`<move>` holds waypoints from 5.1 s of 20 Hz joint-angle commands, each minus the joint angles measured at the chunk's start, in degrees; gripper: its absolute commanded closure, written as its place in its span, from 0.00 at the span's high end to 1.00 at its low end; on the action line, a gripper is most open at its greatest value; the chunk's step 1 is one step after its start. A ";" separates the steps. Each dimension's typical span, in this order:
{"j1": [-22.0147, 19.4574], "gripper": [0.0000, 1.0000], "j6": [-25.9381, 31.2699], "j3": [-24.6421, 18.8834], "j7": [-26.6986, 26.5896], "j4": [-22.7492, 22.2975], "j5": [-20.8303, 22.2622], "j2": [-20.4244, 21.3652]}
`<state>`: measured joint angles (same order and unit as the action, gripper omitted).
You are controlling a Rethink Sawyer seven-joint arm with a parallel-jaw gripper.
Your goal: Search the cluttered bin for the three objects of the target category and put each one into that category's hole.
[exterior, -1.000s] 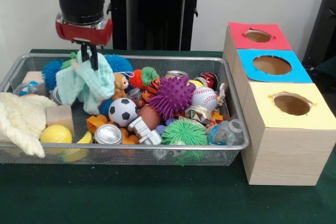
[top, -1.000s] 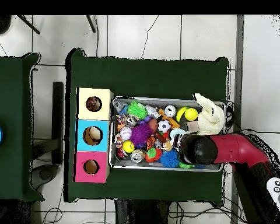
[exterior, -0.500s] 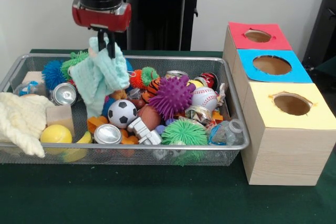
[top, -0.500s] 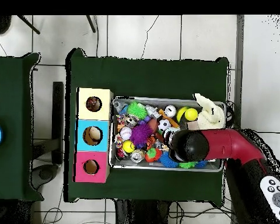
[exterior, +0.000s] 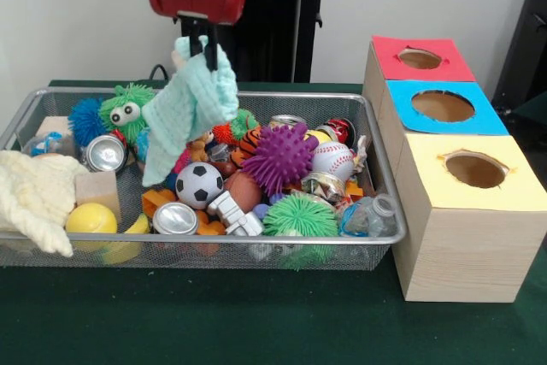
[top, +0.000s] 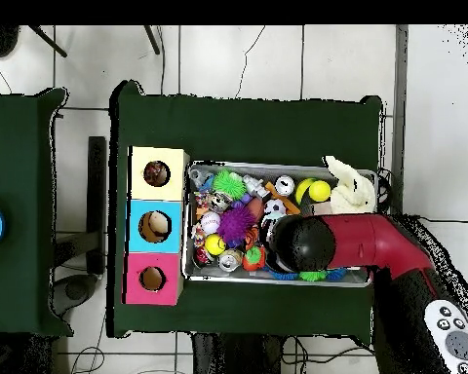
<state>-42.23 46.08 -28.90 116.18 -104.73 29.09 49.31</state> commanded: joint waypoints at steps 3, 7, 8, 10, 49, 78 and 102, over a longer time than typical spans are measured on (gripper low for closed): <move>2.16 0.00 5.15 -2.16 -4.45 -4.53 -4.12 2.36; 3.06 0.00 5.88 -1.89 -4.09 -5.47 -5.68 4.04; 3.24 0.00 5.97 -1.83 -3.99 -5.76 -6.08 4.48; 3.46 0.00 6.08 -1.70 -3.91 -6.38 -6.93 5.12; 9.83 0.00 2.31 1.83 0.68 -9.36 -10.84 6.35; 1.90 1.00 -4.22 3.19 -7.14 -0.55 1.52 -6.06; -9.37 1.00 -5.35 -1.38 -14.58 7.98 12.99 -18.09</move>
<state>-49.95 42.71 -26.87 116.18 -104.19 37.52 35.84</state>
